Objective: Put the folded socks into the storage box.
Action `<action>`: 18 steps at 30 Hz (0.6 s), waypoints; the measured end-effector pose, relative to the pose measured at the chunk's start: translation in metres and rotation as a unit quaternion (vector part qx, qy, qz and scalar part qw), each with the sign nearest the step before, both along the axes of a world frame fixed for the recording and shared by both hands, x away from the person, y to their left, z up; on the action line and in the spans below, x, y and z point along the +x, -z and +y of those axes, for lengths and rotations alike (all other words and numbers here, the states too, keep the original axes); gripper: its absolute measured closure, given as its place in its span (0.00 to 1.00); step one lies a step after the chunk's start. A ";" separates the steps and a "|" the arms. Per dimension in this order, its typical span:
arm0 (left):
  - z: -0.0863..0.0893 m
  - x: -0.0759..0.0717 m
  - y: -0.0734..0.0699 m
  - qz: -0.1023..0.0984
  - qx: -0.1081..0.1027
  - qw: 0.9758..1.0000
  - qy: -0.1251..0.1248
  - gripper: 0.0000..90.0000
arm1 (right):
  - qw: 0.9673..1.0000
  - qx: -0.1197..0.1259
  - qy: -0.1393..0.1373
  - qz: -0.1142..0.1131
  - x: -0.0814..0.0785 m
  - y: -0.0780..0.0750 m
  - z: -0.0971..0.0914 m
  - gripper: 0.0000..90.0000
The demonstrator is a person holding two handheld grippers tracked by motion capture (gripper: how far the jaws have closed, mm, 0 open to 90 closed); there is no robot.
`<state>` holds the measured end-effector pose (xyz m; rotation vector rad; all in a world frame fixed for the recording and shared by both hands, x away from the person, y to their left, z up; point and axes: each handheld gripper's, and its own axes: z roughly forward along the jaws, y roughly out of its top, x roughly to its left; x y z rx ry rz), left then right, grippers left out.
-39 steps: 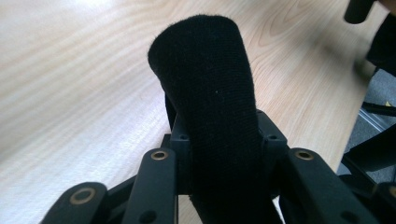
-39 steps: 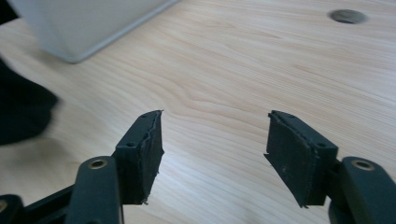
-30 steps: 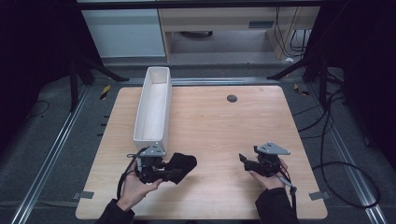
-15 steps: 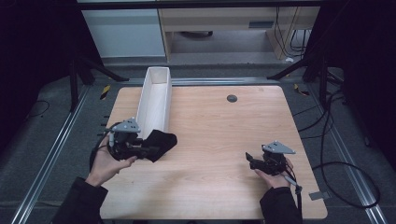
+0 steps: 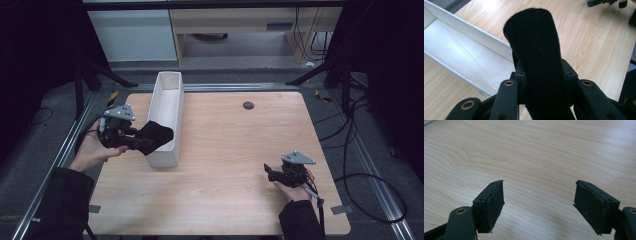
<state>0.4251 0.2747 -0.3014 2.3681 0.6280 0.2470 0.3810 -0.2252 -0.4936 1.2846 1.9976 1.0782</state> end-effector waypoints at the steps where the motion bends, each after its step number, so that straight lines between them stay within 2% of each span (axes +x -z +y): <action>1: 0.001 0.004 0.001 0.001 0.009 1.000 0.001 0.73 | 1.000 -0.001 0.001 0.001 0.000 0.000 0.000 0.26; 5: 0.000 0.019 0.006 0.006 0.045 0.999 0.015 0.73 | 1.000 -0.006 0.000 -0.002 0.000 0.001 0.001 0.26; 9: -0.004 0.033 0.011 0.010 0.068 0.997 0.032 0.73 | 1.000 -0.008 0.001 -0.001 0.000 0.001 0.001 0.26; 13: -0.008 0.050 0.017 0.015 0.107 0.993 0.042 0.73 | 1.000 -0.010 0.000 0.000 0.000 0.001 0.001 0.26; 15: -0.008 0.059 0.020 0.016 0.111 0.993 0.042 0.73 | 1.000 -0.010 0.000 0.001 0.001 0.002 0.001 0.26; 18: -0.009 0.071 0.029 0.021 0.124 0.991 0.052 0.73 | 1.000 -0.014 -0.002 0.002 0.001 0.003 0.001 0.26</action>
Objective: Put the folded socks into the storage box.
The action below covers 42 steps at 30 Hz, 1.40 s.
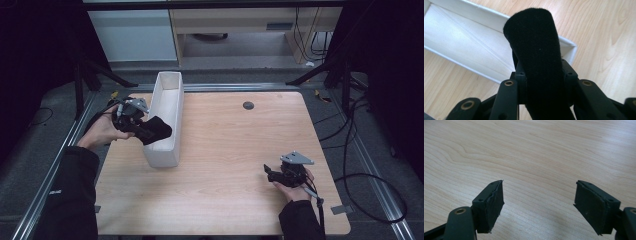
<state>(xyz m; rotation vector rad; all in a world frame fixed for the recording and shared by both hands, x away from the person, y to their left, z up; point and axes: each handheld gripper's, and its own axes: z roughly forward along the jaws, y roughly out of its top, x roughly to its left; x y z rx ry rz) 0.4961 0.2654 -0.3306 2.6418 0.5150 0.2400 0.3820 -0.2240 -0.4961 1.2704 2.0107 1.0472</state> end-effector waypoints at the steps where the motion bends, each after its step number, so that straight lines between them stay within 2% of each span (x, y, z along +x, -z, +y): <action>1: -0.001 0.002 0.003 0.001 0.004 1.000 0.002 0.73 | 1.000 -0.001 0.000 0.000 0.000 0.000 0.000 0.26; 5: -0.007 0.009 0.021 0.019 0.034 0.999 0.029 0.73 | 1.000 -0.002 0.001 0.003 0.000 0.001 0.000 0.26; 7: -0.010 0.011 0.029 0.021 0.054 0.998 0.035 0.73 | 1.000 -0.004 0.000 0.003 0.000 0.002 0.000 0.26; 10: -0.014 0.012 0.040 0.024 0.062 0.996 0.054 0.73 | 1.000 -0.006 -0.002 0.005 0.000 0.002 0.001 0.26; 16: -0.025 0.015 0.060 0.034 0.101 0.991 0.075 0.73 | 1.000 -0.010 -0.005 0.005 0.001 0.003 0.001 0.26; 18: -0.027 0.017 0.065 0.036 0.099 0.991 0.078 0.73 | 1.000 -0.011 -0.005 0.004 0.001 0.003 0.002 0.26; 20: -0.028 0.019 0.073 0.038 0.106 0.991 0.078 0.72 | 1.000 -0.010 -0.005 0.007 0.001 0.003 0.002 0.25; 22: -0.026 0.020 0.080 0.043 0.100 0.991 0.073 0.71 | 1.000 -0.009 -0.006 0.009 0.001 0.003 0.002 0.25; 25: -0.022 0.020 0.080 0.041 0.078 0.994 0.062 0.67 | 1.000 -0.010 -0.008 0.008 0.001 0.004 0.002 0.25; 28: -0.018 0.020 0.075 0.034 0.074 0.995 0.056 0.61 | 1.000 -0.010 -0.010 0.010 0.001 0.004 0.003 0.25; 31: -0.014 0.021 0.067 0.023 0.049 0.997 0.051 0.57 | 1.000 -0.008 -0.010 0.010 0.001 0.004 0.003 0.25; 34: -0.011 0.022 0.061 0.027 0.024 0.999 0.038 0.59 | 1.000 -0.008 -0.010 0.010 0.001 0.004 0.003 0.25; 38: -0.012 0.022 0.063 0.038 0.033 0.998 0.032 0.71 | 1.000 -0.007 -0.011 0.011 0.001 0.004 0.003 0.25; 42: -0.014 0.016 0.064 0.042 0.033 0.997 0.059 0.78 | 1.000 -0.006 -0.011 0.010 0.001 0.004 0.003 0.25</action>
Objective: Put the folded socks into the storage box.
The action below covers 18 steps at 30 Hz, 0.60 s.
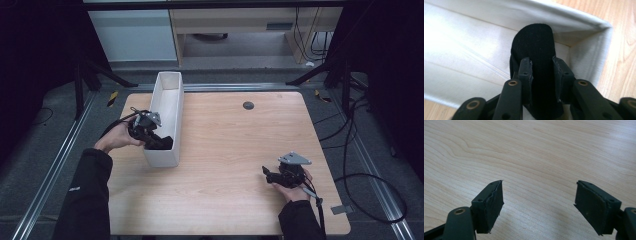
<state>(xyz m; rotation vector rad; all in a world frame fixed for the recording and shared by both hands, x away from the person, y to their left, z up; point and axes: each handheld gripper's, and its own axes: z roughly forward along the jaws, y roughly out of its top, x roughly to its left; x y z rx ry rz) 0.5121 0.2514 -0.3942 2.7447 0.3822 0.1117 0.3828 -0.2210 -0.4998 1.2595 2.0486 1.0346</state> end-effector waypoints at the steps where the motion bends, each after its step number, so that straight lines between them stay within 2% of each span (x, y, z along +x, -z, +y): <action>1: 0.000 -0.001 0.000 -0.002 0.000 1.000 0.006 0.79 | 1.000 0.000 0.000 0.000 0.000 0.000 0.000 0.25; 5: -0.004 -0.004 0.010 0.002 0.023 1.000 0.018 0.79 | 1.000 -0.001 0.001 0.001 0.000 0.000 0.000 0.25; 9: -0.004 -0.003 0.010 -0.001 0.021 1.000 0.012 0.78 | 1.000 -0.002 -0.001 0.003 0.000 0.000 0.001 0.26; 12: 0.000 -0.005 0.002 -0.020 0.015 1.000 0.004 0.73 | 1.000 -0.001 -0.001 0.003 0.000 0.001 0.000 0.25; 15: 0.007 -0.009 -0.010 -0.042 -0.012 0.999 -0.019 0.63 | 1.000 0.000 0.000 0.006 0.000 0.001 0.001 0.25; 18: 0.014 -0.018 -0.025 -0.060 -0.038 0.997 -0.034 0.59 | 1.000 0.001 0.000 0.003 0.000 0.000 0.000 0.25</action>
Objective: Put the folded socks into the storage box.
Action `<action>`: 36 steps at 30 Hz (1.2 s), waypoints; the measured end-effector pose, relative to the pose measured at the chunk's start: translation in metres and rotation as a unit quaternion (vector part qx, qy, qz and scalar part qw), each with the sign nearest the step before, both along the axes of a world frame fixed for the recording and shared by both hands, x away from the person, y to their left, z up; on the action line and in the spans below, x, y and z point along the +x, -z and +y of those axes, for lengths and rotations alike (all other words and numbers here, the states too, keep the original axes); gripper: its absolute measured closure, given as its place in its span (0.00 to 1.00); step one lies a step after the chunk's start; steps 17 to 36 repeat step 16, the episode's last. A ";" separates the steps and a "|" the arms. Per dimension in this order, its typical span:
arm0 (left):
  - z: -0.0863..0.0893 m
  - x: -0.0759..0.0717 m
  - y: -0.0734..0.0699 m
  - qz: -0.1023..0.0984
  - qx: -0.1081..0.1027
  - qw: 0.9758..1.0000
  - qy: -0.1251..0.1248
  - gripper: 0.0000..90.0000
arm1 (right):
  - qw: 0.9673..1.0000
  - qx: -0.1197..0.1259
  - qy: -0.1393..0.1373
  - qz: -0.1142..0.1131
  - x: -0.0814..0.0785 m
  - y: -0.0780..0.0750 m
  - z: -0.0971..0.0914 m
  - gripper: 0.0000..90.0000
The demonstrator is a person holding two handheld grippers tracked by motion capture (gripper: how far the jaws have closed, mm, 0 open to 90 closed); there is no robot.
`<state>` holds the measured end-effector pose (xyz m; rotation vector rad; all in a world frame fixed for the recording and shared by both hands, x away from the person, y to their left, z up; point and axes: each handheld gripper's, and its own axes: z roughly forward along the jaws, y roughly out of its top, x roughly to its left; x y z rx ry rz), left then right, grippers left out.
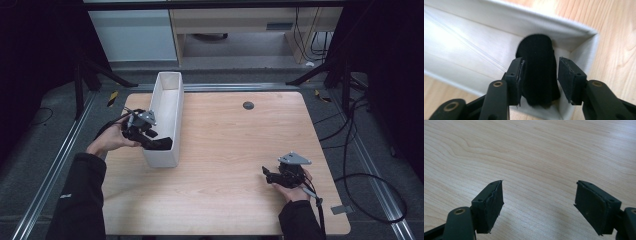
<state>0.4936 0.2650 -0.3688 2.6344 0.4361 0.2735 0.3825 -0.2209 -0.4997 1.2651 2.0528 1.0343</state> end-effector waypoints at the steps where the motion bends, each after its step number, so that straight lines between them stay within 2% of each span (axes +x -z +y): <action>1: 0.002 -0.005 -0.006 -0.011 -0.012 1.000 -0.002 0.57 | 1.000 0.001 0.001 0.000 0.000 0.000 0.000 0.25; 4: 0.004 -0.019 -0.018 -0.034 -0.034 0.999 -0.016 0.53 | 1.000 0.001 0.003 -0.002 0.000 -0.001 -0.001 0.25; 6: 0.006 -0.028 -0.024 -0.049 -0.059 0.997 -0.028 0.49 | 1.000 0.002 0.004 -0.003 0.000 -0.001 -0.001 0.25; 7: 0.008 -0.034 -0.026 -0.056 -0.078 0.995 -0.038 0.49 | 1.000 0.004 0.005 -0.002 -0.001 -0.002 -0.002 0.25; 11: 0.015 -0.052 -0.024 -0.067 -0.104 0.990 -0.069 0.44 | 1.000 0.007 0.008 -0.005 -0.001 -0.003 -0.003 0.24; 13: 0.019 -0.060 -0.020 -0.065 -0.123 0.987 -0.083 0.43 | 1.000 0.007 0.010 -0.006 -0.002 -0.003 -0.004 0.24; 15: 0.025 -0.070 -0.013 -0.069 -0.133 0.983 -0.107 0.42 | 1.000 0.007 0.012 -0.006 -0.002 -0.003 -0.005 0.24; 16: 0.028 -0.075 -0.009 -0.072 -0.142 0.980 -0.119 0.41 | 1.000 0.009 0.013 -0.005 -0.002 -0.003 -0.005 0.24; 36: 0.028 -0.075 -0.009 -0.072 -0.142 0.980 -0.119 0.41 | 1.000 0.009 0.013 -0.005 -0.002 -0.003 -0.005 0.24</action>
